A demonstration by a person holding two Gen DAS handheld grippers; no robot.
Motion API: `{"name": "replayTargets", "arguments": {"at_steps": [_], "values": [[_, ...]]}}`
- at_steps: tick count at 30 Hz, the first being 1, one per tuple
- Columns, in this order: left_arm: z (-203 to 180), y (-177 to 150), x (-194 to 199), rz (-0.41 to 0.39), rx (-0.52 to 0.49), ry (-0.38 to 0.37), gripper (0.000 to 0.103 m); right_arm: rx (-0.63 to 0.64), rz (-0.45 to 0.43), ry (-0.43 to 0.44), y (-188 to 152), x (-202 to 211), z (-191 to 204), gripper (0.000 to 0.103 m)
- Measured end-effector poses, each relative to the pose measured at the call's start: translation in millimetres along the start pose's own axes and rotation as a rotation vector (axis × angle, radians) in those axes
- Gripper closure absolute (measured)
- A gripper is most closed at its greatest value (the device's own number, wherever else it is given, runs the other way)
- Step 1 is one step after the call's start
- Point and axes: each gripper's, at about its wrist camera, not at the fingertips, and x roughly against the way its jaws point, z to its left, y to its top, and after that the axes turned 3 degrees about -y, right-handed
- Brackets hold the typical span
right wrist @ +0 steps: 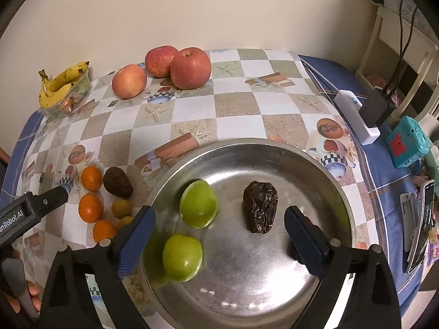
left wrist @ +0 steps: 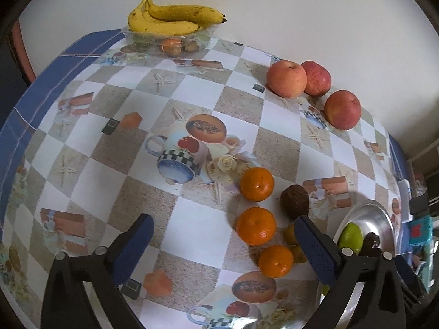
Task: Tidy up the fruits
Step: 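Move both tools back toward the remaining fruit row, then close the left tool on an orange while the right tool closes on a brown date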
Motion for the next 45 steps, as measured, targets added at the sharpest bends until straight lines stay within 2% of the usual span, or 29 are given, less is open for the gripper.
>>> {"name": "replayTargets", "arguments": {"at_steps": [6, 15, 20, 24, 29, 31, 33, 34, 41, 43, 45], "values": [[3, 0, 0, -0.005, 0.001, -0.004, 0.0, 0.014, 0.008, 0.023, -1, -1, 8, 0.008], [5, 3, 5, -0.03, -0.016, -0.027, 0.0, 0.077, 0.005, 0.149, -2, -2, 36, 0.008], [11, 7, 6, -0.057, 0.016, -0.06, 0.0, 0.136, -0.015, 0.196, -4, -3, 61, 0.008], [18, 14, 2, -0.048, 0.044, -0.075, 0.0, 0.163, -0.048, 0.196, -1, -3, 70, 0.008], [23, 24, -9, -0.016, 0.077, -0.111, 0.0, 0.127, -0.065, 0.246, 7, -9, 75, 0.009], [26, 27, -14, -0.01, 0.102, -0.11, 0.0, 0.122, -0.074, 0.258, 11, -11, 78, 0.011], [28, 29, -22, -0.003, 0.123, -0.139, 0.0, 0.131, -0.08, 0.254, 14, -13, 82, 0.024], [29, 30, -25, 0.001, 0.127, -0.146, 0.0, 0.141, -0.08, 0.247, 16, -17, 85, 0.027], [19, 32, -52, 0.043, 0.112, -0.196, 0.002, 0.172, -0.044, 0.245, 21, -40, 100, 0.031], [15, 33, -59, 0.051, 0.096, -0.187, 0.008, 0.186, -0.036, 0.242, 22, -47, 104, 0.032], [13, 33, -66, 0.068, 0.088, -0.189, 0.015, 0.199, -0.026, 0.233, 22, -53, 107, 0.037]]}}
